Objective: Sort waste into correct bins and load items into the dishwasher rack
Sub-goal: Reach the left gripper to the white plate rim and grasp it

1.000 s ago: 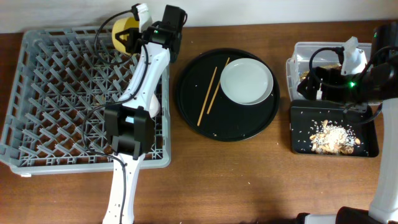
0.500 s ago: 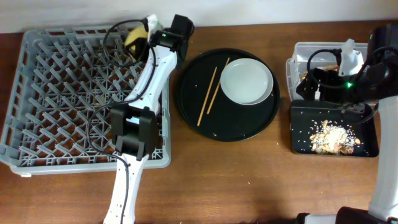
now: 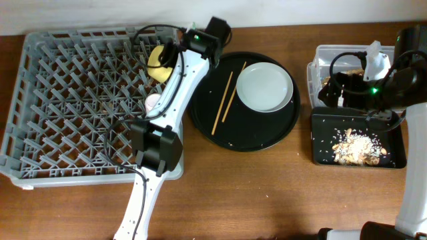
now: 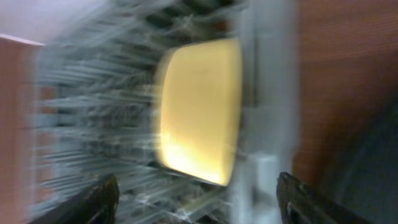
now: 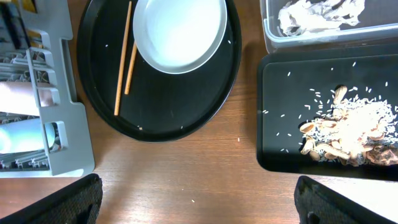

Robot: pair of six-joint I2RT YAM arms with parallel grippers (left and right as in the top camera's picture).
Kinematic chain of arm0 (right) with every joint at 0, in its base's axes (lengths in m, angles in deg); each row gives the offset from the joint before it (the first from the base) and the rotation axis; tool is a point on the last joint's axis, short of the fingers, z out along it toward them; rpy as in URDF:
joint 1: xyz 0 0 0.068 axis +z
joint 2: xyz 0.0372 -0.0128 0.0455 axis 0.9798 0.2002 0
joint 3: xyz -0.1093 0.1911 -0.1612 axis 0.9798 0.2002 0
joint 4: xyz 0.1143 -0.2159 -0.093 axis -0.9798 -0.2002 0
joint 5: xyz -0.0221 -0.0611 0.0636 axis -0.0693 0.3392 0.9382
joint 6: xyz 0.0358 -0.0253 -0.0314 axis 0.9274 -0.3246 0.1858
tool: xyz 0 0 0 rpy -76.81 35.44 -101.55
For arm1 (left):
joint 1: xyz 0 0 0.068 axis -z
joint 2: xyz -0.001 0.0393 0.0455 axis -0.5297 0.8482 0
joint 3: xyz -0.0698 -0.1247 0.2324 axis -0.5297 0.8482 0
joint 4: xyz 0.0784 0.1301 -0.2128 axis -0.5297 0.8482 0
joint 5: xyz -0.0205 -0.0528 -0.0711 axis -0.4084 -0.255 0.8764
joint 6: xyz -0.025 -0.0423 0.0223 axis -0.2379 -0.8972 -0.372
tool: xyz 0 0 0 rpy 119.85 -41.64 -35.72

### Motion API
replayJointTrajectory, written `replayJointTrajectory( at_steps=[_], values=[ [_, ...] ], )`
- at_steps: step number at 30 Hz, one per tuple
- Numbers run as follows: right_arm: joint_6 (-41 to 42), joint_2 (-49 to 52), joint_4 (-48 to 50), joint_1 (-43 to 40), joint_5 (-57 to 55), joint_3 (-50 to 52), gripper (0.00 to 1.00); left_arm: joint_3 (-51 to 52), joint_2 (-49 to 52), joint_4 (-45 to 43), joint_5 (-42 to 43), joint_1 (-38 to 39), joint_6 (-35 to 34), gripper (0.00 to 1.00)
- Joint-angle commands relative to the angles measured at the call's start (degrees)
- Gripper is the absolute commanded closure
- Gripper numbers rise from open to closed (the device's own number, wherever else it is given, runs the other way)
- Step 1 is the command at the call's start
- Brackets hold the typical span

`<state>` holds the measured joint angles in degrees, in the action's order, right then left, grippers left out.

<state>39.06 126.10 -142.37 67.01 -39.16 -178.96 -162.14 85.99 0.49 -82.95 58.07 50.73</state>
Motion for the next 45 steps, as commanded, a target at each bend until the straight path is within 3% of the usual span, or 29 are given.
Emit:
replayJointTrajectory(
  at_steps=[1,2,3,7,12,17,22,41,42,44,45],
  values=[
    [-0.61,0.35,0.02,-0.22,-0.66,0.2,0.01,-10.19,0.09,0.92,39.17,0.13,0.48,0.18],
    [-0.61,0.35,0.07,-0.22,-0.66,0.2,0.01,-10.05,0.24,-0.15,48.81,0.22,0.44,0.19],
    [-0.59,0.35,0.13,-0.22,-0.63,0.2,0.01,-9.4,0.63,-0.55,51.67,0.57,-1.42,0.19],
    [-0.59,0.35,0.11,-0.22,-0.63,0.2,0.01,-8.0,4.26,2.16,51.69,4.55,-8.26,0.31],
    [-0.61,0.35,0.17,-0.22,-0.63,0.2,0.01,-7.98,8.63,2.38,46.25,9.51,-14.21,0.31],
    [-0.59,0.35,0.15,-0.22,-0.63,0.2,0.01,-7.98,12.96,2.05,46.07,11.15,-15.28,0.32],
    [-0.61,0.35,0.17,-0.22,-0.63,0.2,0.01,-7.91,13.75,-1.18,45.13,11.26,-15.23,0.66],
    [-0.61,0.35,0.02,-0.22,-0.66,0.2,0.01,-4.5,14.12,-6.45,42.64,11.52,-15.3,0.75],
    [-0.61,0.35,0.02,-0.22,-0.66,0.2,0.01,-4.5,14.12,-6.75,42.62,11.52,-15.28,0.78],
    [-0.61,0.35,0.02,-0.22,-0.66,0.2,0.01,-4.5,14.14,-7.52,42.62,11.52,-15.28,0.97],
    [-0.61,0.35,0.02,-0.22,-0.66,0.2,0.01,-4.5,14.14,-7.61,42.62,11.52,-15.26,0.99]
  ],
)
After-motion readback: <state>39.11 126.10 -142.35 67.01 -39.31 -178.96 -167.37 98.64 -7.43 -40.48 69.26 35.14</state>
